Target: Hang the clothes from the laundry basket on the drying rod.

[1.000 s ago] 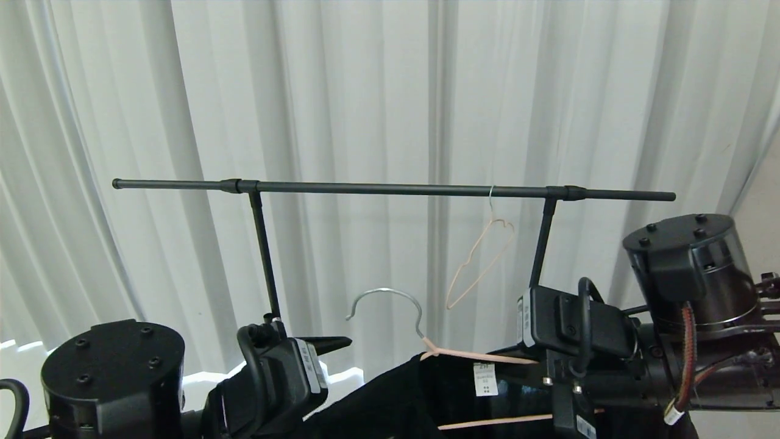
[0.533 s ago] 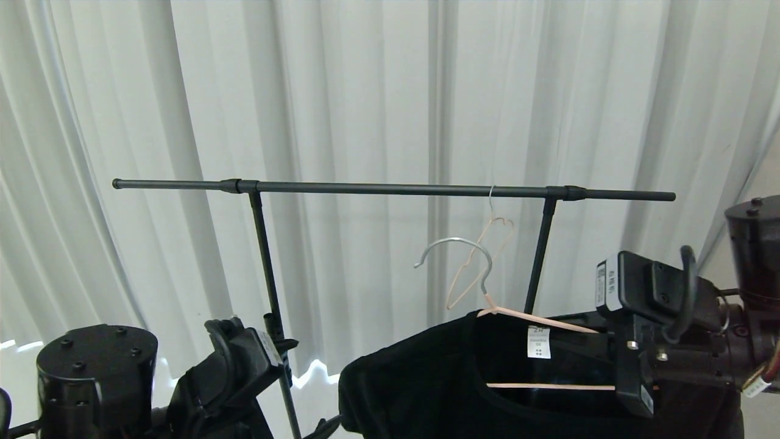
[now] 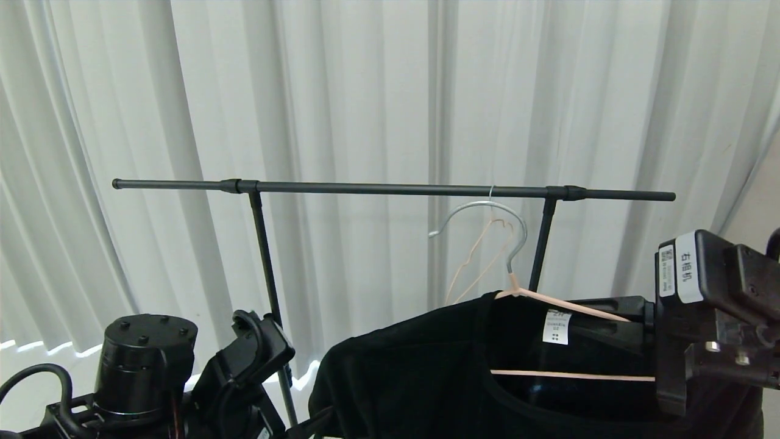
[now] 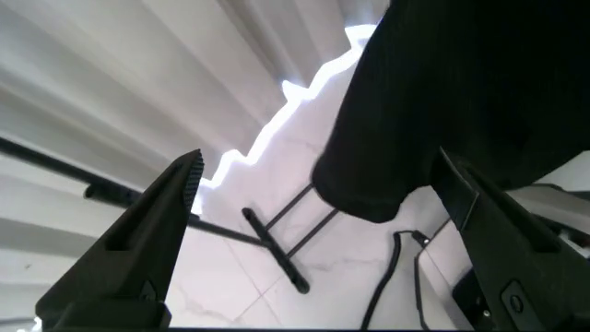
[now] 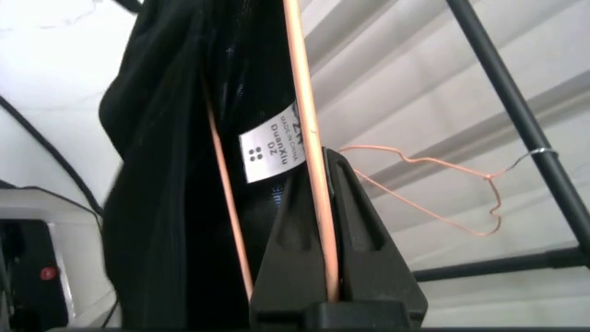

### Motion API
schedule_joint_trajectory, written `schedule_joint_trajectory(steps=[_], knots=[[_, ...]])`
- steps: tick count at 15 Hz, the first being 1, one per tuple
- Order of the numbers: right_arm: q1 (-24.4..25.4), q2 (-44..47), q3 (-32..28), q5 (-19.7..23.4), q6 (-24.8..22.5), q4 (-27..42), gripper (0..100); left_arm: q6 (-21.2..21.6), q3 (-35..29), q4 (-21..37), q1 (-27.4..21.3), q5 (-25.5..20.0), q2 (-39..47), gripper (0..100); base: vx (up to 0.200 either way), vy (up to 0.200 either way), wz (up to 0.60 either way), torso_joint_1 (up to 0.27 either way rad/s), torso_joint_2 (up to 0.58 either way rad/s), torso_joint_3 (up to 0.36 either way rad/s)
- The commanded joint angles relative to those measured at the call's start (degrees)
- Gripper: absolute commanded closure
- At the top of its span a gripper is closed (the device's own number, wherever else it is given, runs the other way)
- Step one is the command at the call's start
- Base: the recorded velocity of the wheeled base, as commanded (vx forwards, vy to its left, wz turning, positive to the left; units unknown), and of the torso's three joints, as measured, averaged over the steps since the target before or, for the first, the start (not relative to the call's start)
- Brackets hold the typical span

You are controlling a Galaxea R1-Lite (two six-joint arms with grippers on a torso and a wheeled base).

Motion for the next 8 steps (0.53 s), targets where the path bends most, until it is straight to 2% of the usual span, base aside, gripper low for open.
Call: schedule_joint_trajectory(steps=[1, 3, 4, 7, 8], knots=[[0.9, -0.6, 0.0, 0.0, 0.0, -0.1, 100, 0.0, -0.2, 0.0, -0.4, -0.2, 1.3, 0, 0.000, 0.000, 0.00, 0.000, 0.00, 0.000], [1.6, -0.6, -0.1, 0.0, -0.6, -0.1, 100, -0.1, -0.6, 0.0, -0.2, -0.2, 1.5, 0, 0.000, 0.000, 0.00, 0.000, 0.00, 0.000], [1.6, -0.7, -0.1, 0.0, -1.3, -0.1, 100, -0.1, -1.0, 0.0, -0.2, -0.2, 1.5, 100, 0.000, 0.000, 0.00, 0.000, 0.00, 0.000], [1.6, -1.1, 0.0, 0.0, -1.4, -0.1, 100, -0.1, -1.7, -0.1, 0.1, -0.1, 1.7, 100, 0.000, 0.000, 0.00, 0.000, 0.00, 0.000], [1.5, -1.4, 0.1, 0.0, -1.3, 0.0, 100, -0.1, -1.7, -0.1, 1.6, -0.1, 1.6, 100, 0.000, 0.000, 0.00, 0.000, 0.00, 0.000]])
